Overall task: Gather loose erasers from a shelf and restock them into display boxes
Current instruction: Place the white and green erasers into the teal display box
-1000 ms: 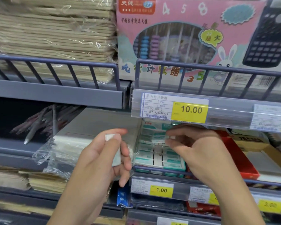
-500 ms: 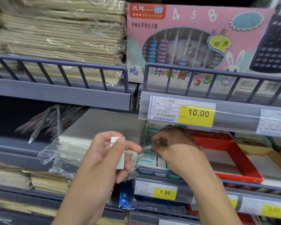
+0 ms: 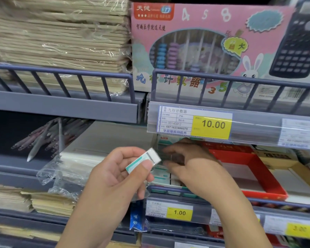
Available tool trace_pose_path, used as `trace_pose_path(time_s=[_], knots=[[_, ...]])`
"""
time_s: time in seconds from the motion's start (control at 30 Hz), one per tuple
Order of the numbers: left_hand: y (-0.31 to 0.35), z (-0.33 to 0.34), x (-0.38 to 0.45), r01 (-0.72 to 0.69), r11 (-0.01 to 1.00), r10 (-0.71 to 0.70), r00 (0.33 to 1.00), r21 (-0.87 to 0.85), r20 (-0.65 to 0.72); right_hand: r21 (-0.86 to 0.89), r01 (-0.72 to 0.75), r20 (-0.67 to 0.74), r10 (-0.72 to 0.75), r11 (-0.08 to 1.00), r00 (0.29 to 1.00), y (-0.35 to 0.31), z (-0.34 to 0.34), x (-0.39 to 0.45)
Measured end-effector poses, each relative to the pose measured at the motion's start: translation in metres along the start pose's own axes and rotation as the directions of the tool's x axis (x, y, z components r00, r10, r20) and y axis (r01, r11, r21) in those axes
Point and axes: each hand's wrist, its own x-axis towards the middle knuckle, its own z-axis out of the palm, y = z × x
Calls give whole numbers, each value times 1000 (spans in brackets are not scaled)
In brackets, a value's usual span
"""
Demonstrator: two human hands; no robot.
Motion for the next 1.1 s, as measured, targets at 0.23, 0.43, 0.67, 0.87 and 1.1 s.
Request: trace_pose_path(time_s=[0.23,0.43,0.67,0.87,1.1], knots=[[-2,10,1,-21,998,22,1000,-60,11,785,186,-58,-229,591,972,-5,-6,-30],[-4,30,1,-41,998,40,999,-50,-25,860,242,-166,-203,450,965,8,-2,-34],[-14,27,-10,-426,489,361,893,762,268,620,105,-300,111,777,948,41,-25,-45],[-32,28,-5,-595,161,340,783,787,521,385,-64,-166,138,921,976,46,-26,-25],[-40,26,0,-627,119,421,734,770,532,-151,44,47,-37,988,998,39,-18,-6]])
